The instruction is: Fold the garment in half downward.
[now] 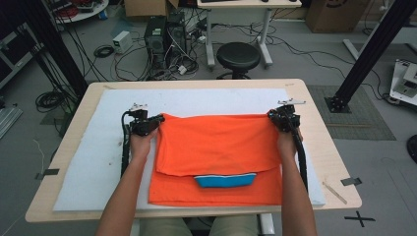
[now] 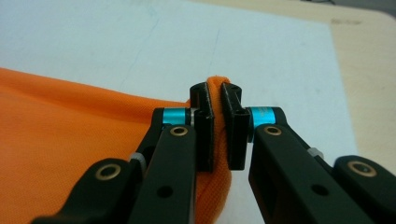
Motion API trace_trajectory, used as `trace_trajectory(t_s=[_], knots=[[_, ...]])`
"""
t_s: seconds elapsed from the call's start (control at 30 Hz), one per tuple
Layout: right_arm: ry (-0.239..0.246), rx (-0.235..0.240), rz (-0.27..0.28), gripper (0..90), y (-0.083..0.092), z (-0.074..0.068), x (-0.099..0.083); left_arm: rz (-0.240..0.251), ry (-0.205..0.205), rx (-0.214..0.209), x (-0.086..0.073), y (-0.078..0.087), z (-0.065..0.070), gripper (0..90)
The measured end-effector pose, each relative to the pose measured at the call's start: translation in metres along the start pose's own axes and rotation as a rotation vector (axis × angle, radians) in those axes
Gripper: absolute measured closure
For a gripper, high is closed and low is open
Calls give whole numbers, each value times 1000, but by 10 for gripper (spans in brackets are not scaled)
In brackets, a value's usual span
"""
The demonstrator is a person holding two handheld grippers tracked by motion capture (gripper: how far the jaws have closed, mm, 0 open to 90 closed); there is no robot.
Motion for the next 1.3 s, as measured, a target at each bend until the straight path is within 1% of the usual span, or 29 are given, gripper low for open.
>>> trace_trajectory(t_s=[0.07,0.1,0.13,0.17,0.2,0.23,0.27,0.3,0.33,0.37,0.43,0.47,0.5,0.57,0.6,0.67,0.7,0.73,0.8,0.9,1.0,1.1,1.17,1.27,1.3], knots=[[-11,-12,21,852,0,0,6,18,0,-3,5,-2,1,853],[-24,-13,34,851,-1,0,8,29,-19,0,6,-2,2,852],[-28,-15,35,851,-2,0,8,33,-35,0,7,-3,3,851],[-25,-23,33,848,-4,-1,8,24,-48,1,6,-4,3,848],[-25,-21,21,841,-6,-1,6,13,-50,2,4,-4,1,838],[-35,-19,9,816,-8,-2,5,8,-43,6,3,-4,0,798],[-45,-14,6,737,-9,-2,3,3,-27,10,1,-3,-2,709],[-65,-8,2,614,-10,-2,1,-7,-16,9,0,-2,-3,629],[-85,-1,-1,522,-10,-1,0,-15,-14,6,-1,0,-4,575],[-97,2,-1,492,-8,0,-1,-13,-12,6,-2,3,-4,534],[-79,0,6,463,-3,0,-3,-19,-27,-7,-5,9,-2,475],[-73,0,8,449,1,0,-4,-15,-28,-18,-6,13,0,468],[-65,3,11,448,5,0,-5,-13,-37,-26,-8,17,2,457],[-64,26,21,444,14,0,-8,6,-55,-43,-13,25,7,455],[-57,39,18,443,19,0,-10,12,-63,-48,-15,30,10,457],[-50,68,16,443,27,-1,-16,7,-65,-60,-19,37,12,458],[-52,78,15,443,31,-2,-18,9,-65,-69,-22,42,13,458],[-55,99,24,443,37,-2,-23,16,-59,-77,-24,46,14,458],[-50,121,18,447,44,-3,-31,10,-66,-90,-30,55,17,459],[-31,138,6,458,54,-5,-45,-5,-83,-111,-40,64,21,460],[4,145,-3,483,64,-7,-57,-26,-104,-123,-51,71,26,464],[24,143,-16,505,73,-9,-68,-50,-117,-133,-61,77,30,470],[33,142,-14,518,80,-9,-73,-69,-127,-136,-67,80,33,478],[48,168,-15,568,90,-13,-82,-94,-141,-154,-74,84,38,498],[61,174,-21,602,94,-14,-85,-104,-145,-160,-76,86,40,502]])
Point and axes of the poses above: each handheld gripper's, and its own axes: y roughly backward along the jaws, x roughly out of its top, z roughly to its right, the point moved 3 cm from there along -y, roughly forward along the jaws, and after that the axes turned 1 degree about -y, right-handed, at the moved point
